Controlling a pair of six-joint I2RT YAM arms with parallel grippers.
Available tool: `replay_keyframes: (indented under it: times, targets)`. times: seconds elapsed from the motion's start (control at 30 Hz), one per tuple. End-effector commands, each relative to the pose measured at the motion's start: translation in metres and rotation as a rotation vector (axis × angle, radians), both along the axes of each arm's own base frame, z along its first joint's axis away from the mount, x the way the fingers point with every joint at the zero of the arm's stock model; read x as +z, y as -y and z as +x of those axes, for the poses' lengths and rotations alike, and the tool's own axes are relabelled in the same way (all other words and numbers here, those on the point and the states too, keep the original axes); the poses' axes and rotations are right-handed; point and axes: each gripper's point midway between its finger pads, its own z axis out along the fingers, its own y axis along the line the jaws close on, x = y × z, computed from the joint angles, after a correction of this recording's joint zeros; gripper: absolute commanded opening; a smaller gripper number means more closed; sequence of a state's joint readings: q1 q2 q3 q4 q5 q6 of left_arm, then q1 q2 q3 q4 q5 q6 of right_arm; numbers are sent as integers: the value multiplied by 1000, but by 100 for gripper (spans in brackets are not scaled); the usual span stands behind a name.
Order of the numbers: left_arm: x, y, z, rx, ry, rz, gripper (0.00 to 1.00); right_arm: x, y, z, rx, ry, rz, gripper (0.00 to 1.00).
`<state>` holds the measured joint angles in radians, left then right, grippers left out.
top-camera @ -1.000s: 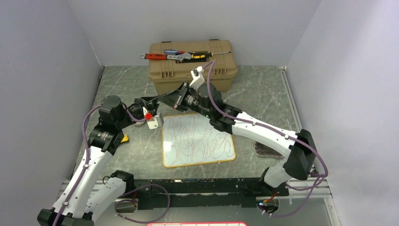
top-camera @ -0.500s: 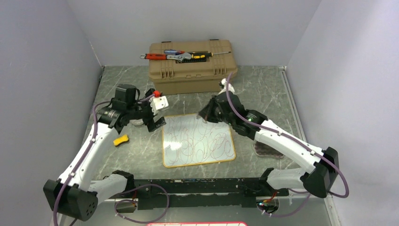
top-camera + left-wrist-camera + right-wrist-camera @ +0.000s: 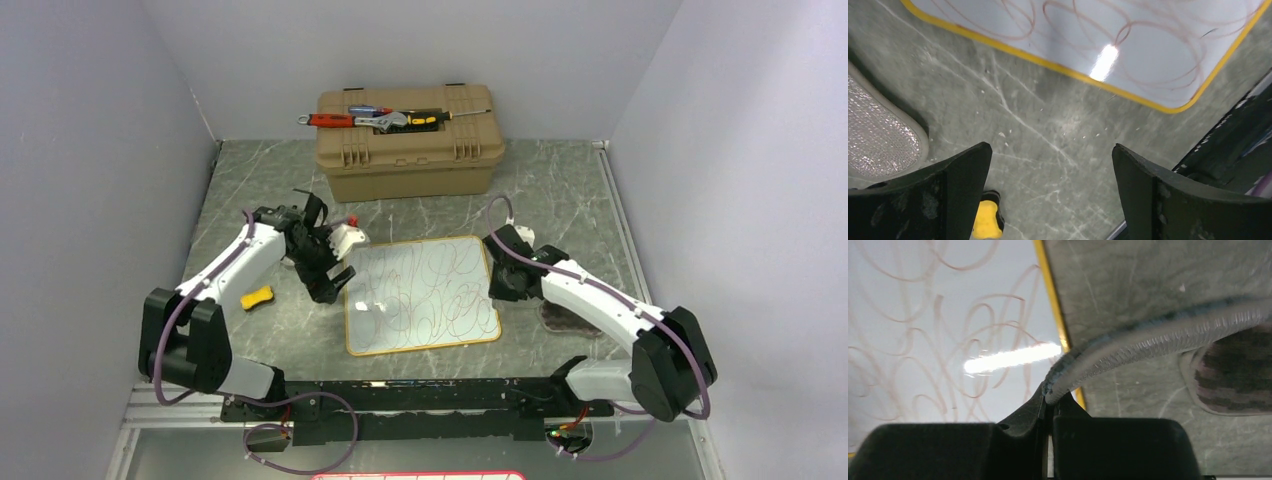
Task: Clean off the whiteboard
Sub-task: Adjust the whiteboard.
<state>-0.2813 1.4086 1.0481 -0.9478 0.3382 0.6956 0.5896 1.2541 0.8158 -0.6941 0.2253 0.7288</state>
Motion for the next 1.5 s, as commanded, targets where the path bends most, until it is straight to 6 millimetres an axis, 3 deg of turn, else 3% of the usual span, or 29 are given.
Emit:
replay_keyframes:
  times: [0.0,0.23,0.4,0.63,0.8,0.97,1.17,1.3,1.4,1.47]
  targets:
    - [-24,-20,16,-29,37,135,94,-26,10,-11,14,-67,-34,0]
    - [-59,-25,36,-39,95,179,88,-48,21,-30,16,-149,-58,0]
    - [-79,-23,51,-42,112,189,88,-61,12,-44,41,-203,1,0]
    - [-93,6,75,-18,91,128,84,-63,-9,-56,54,-246,135,0]
    - [-97,25,81,-34,61,106,84,-59,-12,-69,24,-240,194,0]
    - [-91,48,84,-42,13,28,83,-53,-19,-81,11,-225,231,0]
    - [-61,73,101,-14,2,-72,82,-43,-29,-93,24,-227,264,0]
    - [-38,67,105,-7,25,-61,84,-5,-25,-79,62,-148,242,0]
    - [-27,60,104,25,18,-34,84,25,-17,-58,72,-79,228,0]
    - [-23,59,98,55,-1,-45,84,35,-18,-43,83,-53,244,0]
